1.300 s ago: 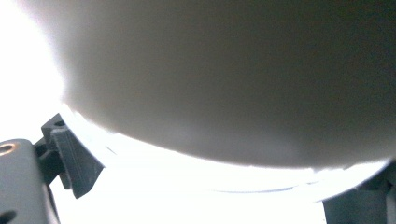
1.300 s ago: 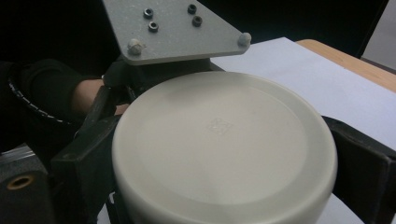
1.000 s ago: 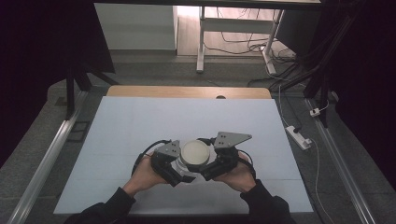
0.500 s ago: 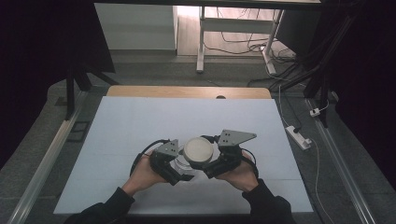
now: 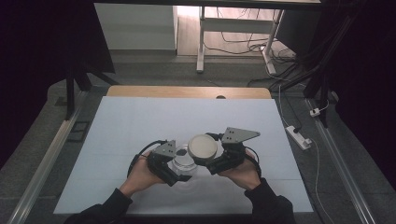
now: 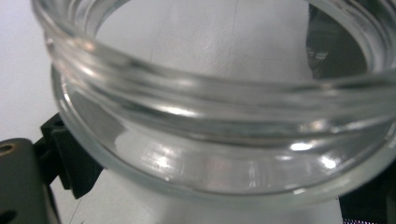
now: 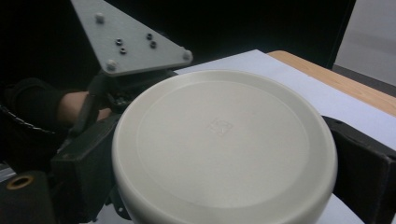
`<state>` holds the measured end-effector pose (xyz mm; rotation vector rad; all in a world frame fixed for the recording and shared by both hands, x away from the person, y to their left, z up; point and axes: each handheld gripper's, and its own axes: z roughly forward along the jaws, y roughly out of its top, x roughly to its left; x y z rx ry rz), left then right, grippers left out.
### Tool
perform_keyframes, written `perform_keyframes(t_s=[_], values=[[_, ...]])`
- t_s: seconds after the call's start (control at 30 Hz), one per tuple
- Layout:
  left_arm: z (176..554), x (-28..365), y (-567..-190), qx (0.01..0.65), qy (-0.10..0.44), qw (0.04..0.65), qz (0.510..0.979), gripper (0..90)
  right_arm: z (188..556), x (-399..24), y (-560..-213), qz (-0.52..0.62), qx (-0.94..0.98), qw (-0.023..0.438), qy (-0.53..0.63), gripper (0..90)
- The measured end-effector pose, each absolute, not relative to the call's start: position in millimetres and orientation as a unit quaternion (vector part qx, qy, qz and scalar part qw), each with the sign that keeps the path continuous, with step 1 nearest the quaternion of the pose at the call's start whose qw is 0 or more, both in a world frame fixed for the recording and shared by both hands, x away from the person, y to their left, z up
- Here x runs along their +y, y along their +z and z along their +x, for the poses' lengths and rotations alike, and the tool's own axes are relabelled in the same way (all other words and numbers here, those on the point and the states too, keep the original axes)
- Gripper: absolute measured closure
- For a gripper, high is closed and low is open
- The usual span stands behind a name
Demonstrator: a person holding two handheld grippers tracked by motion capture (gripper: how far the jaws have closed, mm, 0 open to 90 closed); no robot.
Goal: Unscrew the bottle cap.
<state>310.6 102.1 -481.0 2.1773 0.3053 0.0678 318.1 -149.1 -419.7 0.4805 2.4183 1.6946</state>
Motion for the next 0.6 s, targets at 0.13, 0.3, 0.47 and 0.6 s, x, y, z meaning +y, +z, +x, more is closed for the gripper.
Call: perform_keyframes(t_s=[0.13, 0.3, 0.47, 0.6], values=[[309, 105, -480, 0.123, 0.028, 0.454, 0.882, 7.3, 322, -152, -422, 0.17, 0.807, 0.083, 0.56, 7.3], [306, 108, -478, 0.124, 0.031, 0.454, 0.882, 7.3, 327, -158, -425, 0.185, 0.805, 0.09, 0.557, 7.3], [307, 112, -478, 0.133, 0.037, 0.453, 0.881, 7.3, 331, -161, -429, 0.19, 0.805, 0.095, 0.553, 7.3], [311, 114, -478, 0.147, 0.045, 0.454, 0.878, 7.3, 332, -162, -433, 0.191, 0.807, 0.099, 0.549, 7.3]])
